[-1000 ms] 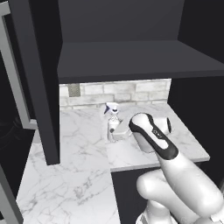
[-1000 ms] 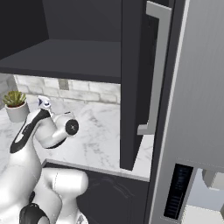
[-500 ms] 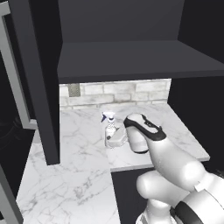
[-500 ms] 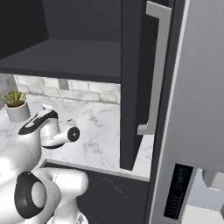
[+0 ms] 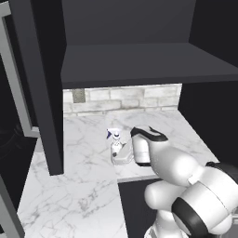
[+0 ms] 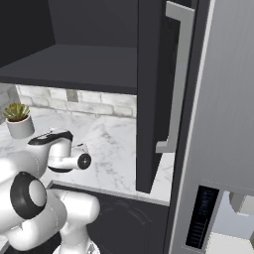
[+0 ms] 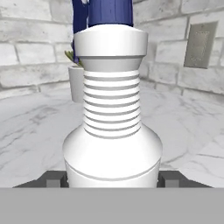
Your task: Move the cutting board and knife to the sink. Then move spray from the cabinet to the counter.
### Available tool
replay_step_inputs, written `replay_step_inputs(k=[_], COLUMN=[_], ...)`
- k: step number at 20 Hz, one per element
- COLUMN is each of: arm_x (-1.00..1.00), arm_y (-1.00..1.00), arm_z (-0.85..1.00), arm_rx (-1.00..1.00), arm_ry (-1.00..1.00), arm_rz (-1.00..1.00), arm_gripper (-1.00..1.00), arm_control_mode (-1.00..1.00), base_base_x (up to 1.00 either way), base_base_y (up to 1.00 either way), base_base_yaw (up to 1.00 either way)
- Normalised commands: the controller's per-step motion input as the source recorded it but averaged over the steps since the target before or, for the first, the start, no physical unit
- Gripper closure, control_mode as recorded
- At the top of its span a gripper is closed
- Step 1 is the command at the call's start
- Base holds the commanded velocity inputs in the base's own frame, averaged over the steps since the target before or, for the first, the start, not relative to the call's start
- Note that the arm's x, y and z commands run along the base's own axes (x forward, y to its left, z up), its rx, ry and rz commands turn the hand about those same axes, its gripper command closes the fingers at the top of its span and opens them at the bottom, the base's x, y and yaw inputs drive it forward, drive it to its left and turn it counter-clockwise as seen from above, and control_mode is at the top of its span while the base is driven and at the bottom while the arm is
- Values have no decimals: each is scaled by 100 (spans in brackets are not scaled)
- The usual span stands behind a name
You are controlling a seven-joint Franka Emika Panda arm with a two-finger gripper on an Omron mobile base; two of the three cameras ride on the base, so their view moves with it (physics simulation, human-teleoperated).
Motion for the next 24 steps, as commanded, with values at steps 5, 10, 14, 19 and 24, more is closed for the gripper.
replay_step_inputs(k=[5, 10, 14, 19, 24], arm_x=[0, 0, 0, 0, 0], arm_y=[0, 0, 0, 0, 0], arm_z=[-33, -15, 0, 0, 0], arm_rx=[-2, 0, 0, 0, 0], arm_ry=[0, 0, 0, 0, 0], arm_rz=[0, 0, 0, 0, 0], arm_gripper=[100, 100, 100, -100, -100], arm_control_mode=[-100, -100, -100, -100, -100], base_base_x=[0, 0, 0, 0, 0], base_base_y=[0, 0, 0, 0, 0], base_base_yaw=[0, 0, 0, 0, 0])
